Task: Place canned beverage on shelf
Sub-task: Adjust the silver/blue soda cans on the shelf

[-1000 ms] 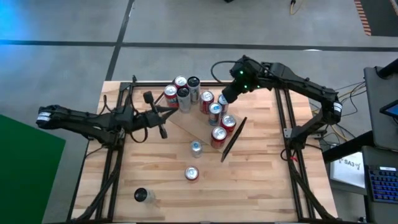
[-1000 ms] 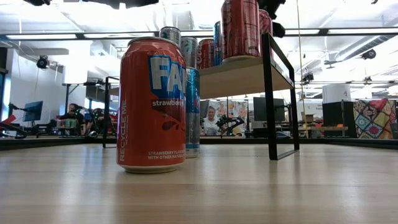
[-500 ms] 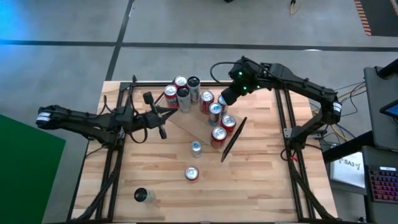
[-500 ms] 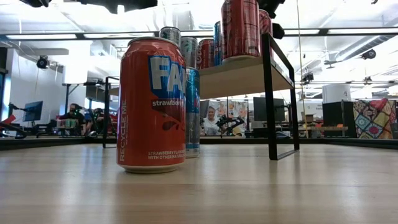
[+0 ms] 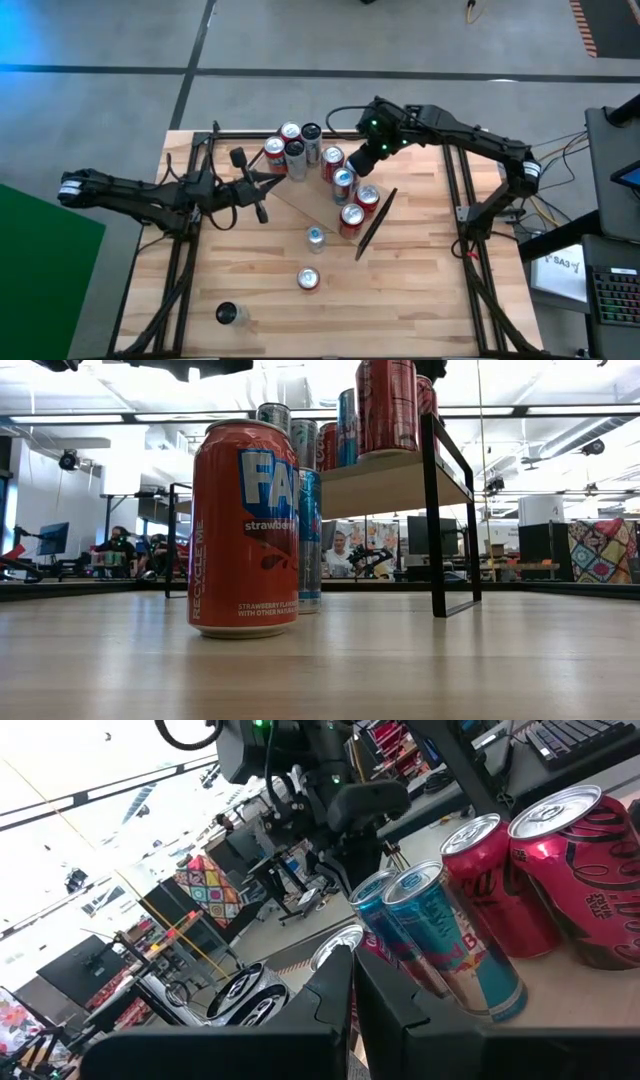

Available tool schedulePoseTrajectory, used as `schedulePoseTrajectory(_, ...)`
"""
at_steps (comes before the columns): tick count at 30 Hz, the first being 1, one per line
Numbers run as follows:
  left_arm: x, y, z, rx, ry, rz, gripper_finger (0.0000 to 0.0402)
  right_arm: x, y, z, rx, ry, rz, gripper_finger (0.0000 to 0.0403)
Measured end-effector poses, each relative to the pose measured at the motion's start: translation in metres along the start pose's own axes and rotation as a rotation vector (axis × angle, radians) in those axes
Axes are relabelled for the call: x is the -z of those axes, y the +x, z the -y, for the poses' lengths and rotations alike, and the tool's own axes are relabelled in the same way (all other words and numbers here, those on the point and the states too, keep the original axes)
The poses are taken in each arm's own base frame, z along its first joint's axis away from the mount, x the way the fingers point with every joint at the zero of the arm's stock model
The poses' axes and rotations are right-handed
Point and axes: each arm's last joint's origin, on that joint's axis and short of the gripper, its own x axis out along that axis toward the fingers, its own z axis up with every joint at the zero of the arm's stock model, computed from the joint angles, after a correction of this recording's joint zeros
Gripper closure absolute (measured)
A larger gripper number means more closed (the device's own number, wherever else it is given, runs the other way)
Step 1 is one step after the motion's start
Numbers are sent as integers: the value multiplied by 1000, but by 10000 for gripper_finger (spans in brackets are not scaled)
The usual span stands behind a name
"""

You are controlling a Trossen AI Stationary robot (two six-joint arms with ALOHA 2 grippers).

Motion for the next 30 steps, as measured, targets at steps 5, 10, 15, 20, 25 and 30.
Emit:
schedulePoseTrajectory(5,0,0,0,0,0,0,402,-1,5,0,1,-24,-14,394)
schedulePoseTrajectory(10,0,0,0,0,0,0,402,-1,4,0,-6,-49,-12,394)
schedulePoseTrajectory(15,0,0,0,1,0,0,402,-2,-1,-1,-2,-63,5,394)
schedulePoseTrajectory(20,0,0,0,1,0,1,402,-10,-12,0,16,-97,60,394)
schedulePoseTrajectory(25,0,0,0,1,4,1,402,-16,-18,6,27,-116,85,394)
schedulePoseTrajectory(30,0,0,0,1,15,1,402,-17,-18,6,-4,-123,84,394)
